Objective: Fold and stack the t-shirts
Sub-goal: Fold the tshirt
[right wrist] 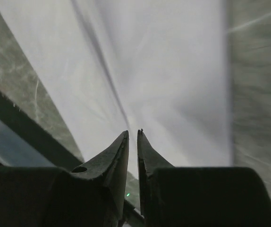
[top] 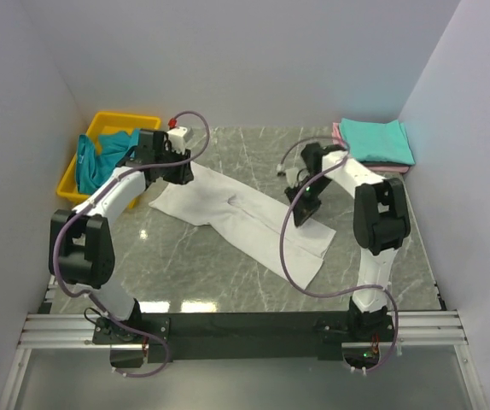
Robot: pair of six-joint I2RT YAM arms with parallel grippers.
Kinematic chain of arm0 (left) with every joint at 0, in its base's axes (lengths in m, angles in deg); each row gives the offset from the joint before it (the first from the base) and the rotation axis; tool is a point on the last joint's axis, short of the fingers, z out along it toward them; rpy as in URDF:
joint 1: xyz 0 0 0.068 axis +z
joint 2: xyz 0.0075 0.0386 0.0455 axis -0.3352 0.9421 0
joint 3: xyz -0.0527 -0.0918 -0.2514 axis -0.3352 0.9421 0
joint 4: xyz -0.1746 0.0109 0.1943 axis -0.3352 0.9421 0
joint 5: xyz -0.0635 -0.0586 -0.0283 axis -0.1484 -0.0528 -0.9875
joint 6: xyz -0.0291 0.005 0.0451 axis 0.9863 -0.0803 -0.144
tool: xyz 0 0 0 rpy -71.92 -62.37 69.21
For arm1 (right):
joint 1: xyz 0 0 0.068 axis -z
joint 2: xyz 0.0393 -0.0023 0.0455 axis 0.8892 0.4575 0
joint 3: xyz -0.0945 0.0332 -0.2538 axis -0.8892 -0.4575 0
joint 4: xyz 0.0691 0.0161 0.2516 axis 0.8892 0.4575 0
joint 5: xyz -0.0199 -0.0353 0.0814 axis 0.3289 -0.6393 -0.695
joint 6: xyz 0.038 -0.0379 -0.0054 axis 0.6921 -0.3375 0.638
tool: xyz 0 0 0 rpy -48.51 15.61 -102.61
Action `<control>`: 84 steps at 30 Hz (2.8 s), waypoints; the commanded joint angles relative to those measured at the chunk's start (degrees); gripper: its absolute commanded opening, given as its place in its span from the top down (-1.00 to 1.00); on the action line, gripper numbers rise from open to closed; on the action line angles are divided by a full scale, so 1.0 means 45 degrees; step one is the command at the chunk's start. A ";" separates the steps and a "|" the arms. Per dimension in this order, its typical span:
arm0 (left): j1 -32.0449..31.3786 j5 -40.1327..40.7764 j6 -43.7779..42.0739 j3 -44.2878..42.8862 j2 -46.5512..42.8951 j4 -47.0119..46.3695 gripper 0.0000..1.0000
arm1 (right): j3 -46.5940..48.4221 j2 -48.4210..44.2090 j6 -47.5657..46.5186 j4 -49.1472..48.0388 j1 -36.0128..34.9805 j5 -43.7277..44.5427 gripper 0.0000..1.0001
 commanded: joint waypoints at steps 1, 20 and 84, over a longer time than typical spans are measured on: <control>0.0043 0.1413 0.0347 0.0673 0.0440 0.0485 0.32 | 0.1651 -0.0700 0.0090 -0.0180 0.0755 0.0420 0.60; 0.0063 0.2938 0.1402 -0.3266 0.6215 0.1031 0.54 | -0.0786 0.1079 0.0383 -0.1217 0.0131 0.1695 0.71; -0.0445 -0.2744 0.3356 -0.9309 0.8395 -0.1351 0.14 | 0.0152 -0.1223 0.2727 -0.4595 -0.0632 -0.0592 0.32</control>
